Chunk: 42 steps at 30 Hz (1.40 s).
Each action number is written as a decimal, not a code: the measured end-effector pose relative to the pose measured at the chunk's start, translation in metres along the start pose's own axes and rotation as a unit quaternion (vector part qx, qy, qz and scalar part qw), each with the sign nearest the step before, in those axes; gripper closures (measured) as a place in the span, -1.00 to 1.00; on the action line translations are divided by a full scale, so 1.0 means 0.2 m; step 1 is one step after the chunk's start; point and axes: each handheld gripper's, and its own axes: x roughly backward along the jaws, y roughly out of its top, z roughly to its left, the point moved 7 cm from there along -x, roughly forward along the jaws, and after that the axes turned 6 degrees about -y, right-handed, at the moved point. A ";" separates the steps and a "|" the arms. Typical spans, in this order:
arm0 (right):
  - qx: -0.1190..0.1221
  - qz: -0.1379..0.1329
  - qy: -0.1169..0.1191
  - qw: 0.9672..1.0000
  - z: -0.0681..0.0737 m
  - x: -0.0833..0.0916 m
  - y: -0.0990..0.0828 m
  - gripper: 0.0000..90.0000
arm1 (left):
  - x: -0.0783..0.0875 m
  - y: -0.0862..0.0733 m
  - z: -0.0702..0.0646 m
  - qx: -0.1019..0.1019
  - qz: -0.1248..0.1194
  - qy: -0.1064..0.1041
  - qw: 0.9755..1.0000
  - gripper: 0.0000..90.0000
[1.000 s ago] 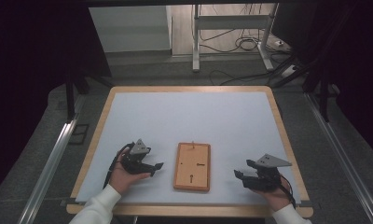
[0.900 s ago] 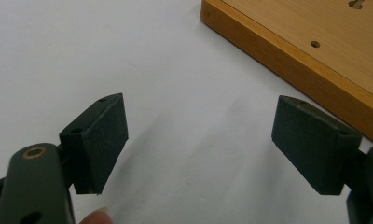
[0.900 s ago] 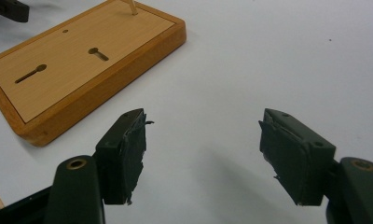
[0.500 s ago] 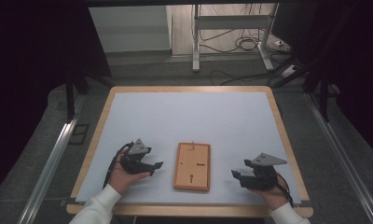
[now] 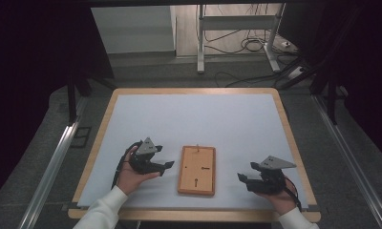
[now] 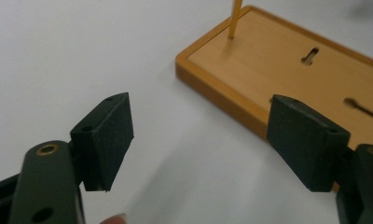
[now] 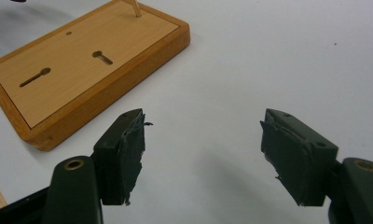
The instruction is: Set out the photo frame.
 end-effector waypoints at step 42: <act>-0.004 0.004 -0.009 1.000 -0.02 -0.01 -0.02 -0.32 | -0.49 0.29 -0.05 -0.044 0.030 -0.054 0.997 0.08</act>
